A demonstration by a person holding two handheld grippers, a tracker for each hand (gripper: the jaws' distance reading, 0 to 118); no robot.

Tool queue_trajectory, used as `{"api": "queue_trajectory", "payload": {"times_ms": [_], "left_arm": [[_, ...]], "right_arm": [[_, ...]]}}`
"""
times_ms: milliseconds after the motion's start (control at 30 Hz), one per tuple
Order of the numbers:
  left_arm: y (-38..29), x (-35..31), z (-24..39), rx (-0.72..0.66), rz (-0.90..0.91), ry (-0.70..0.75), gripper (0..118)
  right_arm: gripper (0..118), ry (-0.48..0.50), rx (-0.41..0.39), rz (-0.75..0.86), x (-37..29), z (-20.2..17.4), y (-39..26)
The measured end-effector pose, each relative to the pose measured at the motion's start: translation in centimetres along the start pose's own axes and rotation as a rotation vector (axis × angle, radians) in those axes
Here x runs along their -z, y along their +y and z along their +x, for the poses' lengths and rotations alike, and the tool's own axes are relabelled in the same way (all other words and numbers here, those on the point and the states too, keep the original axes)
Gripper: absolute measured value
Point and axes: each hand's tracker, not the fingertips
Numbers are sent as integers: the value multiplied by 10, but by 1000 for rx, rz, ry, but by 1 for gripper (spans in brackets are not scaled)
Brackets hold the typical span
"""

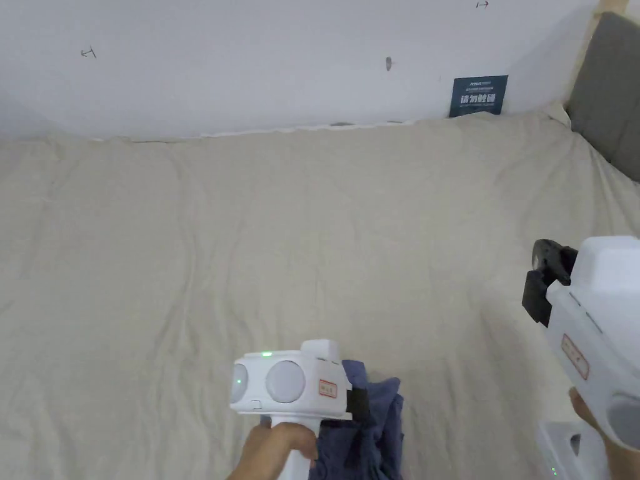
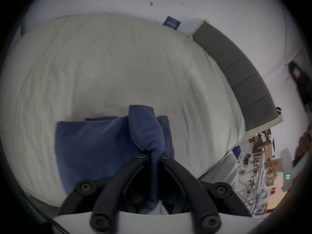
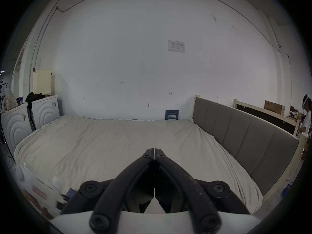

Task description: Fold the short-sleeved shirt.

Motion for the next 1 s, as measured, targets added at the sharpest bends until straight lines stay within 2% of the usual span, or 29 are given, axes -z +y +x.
{"api": "queue_trajectory", "payload": {"times_ms": [33,67,100,133,200,267,400,467,533,567,633,667,867,1000], "left_arm": [[-2,12,4,20,-18,13,15],[-6,24,7,31,-46,22,29],[-8,31,10,33,-54,7,57],[-10,34,13,25,-58,-8,76],[-13,28,19,13,-31,-66,103],[-11,15,23,23,1,-84,109],[-6,-29,21,58,180,-67,109],[-7,-54,15,73,312,-30,106],[-11,-74,8,87,422,29,88],[-14,-81,4,98,474,67,76],[-20,-90,-4,118,539,150,20],[-23,-90,-9,132,550,187,0],[-45,-65,-27,176,490,250,0],[-59,-29,-18,186,391,216,0]], "right_arm": [[1,-6,0,-2,-1,2,-1],[1,-12,1,-3,-1,4,-1],[1,-16,2,-5,-2,6,-2],[1,-19,4,-7,-3,8,-2],[1,-26,3,-11,-4,11,-3],[2,-32,6,-11,-5,13,-4],[1,-35,19,-8,-7,14,-4],[1,-34,19,-4,-8,13,-4],[1,-28,18,-2,-9,12,-3],[1,-25,17,-1,-9,11,-3],[1,-20,17,3,-10,9,-2],[1,-17,18,4,-10,9,-2],[1,-6,19,6,-11,7,-2],[1,-8,19,2,-13,9,-4]]}}
